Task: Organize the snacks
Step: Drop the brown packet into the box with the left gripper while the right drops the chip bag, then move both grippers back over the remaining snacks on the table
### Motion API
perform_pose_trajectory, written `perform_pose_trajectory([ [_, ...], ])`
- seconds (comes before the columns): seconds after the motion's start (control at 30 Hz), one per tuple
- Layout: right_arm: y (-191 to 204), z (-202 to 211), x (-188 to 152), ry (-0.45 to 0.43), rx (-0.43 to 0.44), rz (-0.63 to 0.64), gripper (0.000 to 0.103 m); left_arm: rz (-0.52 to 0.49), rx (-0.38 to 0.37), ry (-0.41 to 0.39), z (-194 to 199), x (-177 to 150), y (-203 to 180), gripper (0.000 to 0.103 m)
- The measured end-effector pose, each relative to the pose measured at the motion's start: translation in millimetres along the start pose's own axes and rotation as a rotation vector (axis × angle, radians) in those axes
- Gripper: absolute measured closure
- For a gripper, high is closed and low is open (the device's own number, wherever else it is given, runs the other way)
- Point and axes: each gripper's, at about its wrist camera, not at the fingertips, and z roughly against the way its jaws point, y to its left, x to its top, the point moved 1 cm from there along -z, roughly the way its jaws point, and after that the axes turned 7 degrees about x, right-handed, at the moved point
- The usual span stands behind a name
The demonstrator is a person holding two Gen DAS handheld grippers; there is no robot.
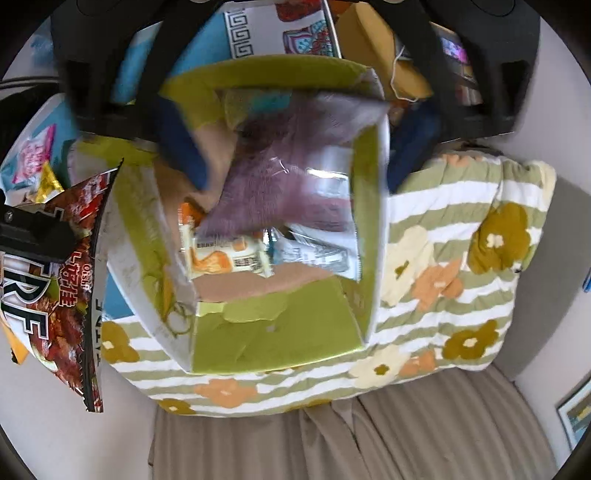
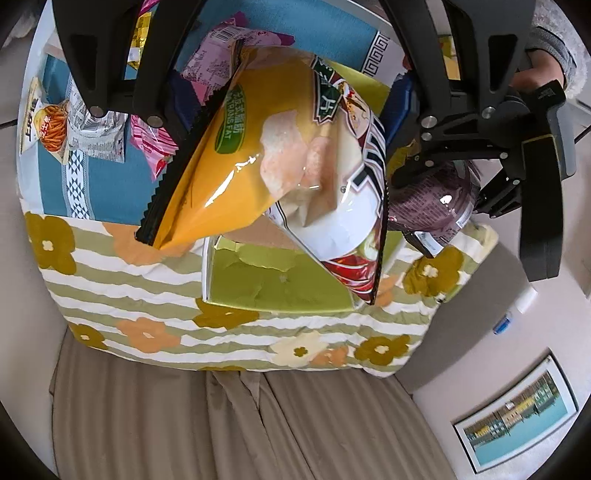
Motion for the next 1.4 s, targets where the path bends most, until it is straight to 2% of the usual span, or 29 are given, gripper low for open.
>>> perform_pose_trajectory([
  [0.17, 7, -6, -3, -0.005, -0.041, -0.017, 0.024, 0.053, -0.023, 0.012, 4, -16, 12, 0.001],
  [0.33, 9, -10, -3, -0.017, -0.013, -0.048, 0.023, 0.110, -0.056, 0.023, 9, -31, 18, 0.001],
  [0.63, 20, -58, -4, 0.048, 0.040, -0.101, 0.022, 0.068, -0.028, 0.011, 9, -36, 15, 0.001],
  [0.73, 22, -64, -6, 0.034, 0.043, -0.110, 0.014, 0.060, -0.027, 0.009, 10, -39, 15, 0.001],
  [0.8, 24, -62, -8, 0.010, 0.036, -0.099, 0.000, 0.061, -0.031, 0.013, 9, -39, 16, 0.001],
  [1.07, 24, -47, -17, -0.012, 0.019, -0.108, 0.000, 0.059, -0.040, 0.024, 14, -51, 12, 0.001],
  [1.27, 32, -24, -20, -0.052, -0.021, -0.081, 0.000, 0.071, -0.033, -0.024, 38, -49, 13, 0.001],
  [1.4, 41, 1, -24, -0.094, -0.082, -0.044, 0.000, 0.075, -0.032, -0.061, 59, -48, 13, 0.001],
])
